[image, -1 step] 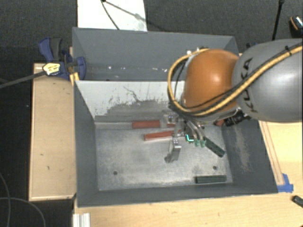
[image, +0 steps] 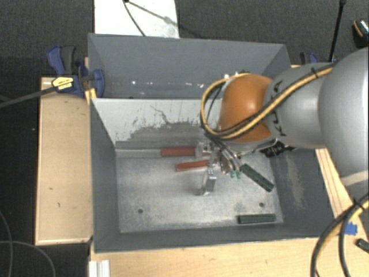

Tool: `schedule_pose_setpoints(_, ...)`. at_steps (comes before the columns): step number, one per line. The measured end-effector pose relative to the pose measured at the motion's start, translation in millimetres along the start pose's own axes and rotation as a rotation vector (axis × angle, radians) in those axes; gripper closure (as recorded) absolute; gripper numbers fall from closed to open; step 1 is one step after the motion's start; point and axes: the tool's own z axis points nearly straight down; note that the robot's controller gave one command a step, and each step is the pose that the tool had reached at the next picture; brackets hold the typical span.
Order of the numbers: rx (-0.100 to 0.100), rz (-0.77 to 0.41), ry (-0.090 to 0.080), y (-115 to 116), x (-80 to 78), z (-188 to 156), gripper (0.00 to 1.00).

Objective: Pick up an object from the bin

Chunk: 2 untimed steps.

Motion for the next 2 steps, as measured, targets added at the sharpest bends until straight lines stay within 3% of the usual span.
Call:
schedule_pose_setpoints(1, -0.002, 0.001, -0.006, 1.7, -0.9, -4.7, 1.00)
schedule_pose_setpoints(2, -0.002, 0.004, -0.006, 1.7, -1.0, -4.7, 0.00)
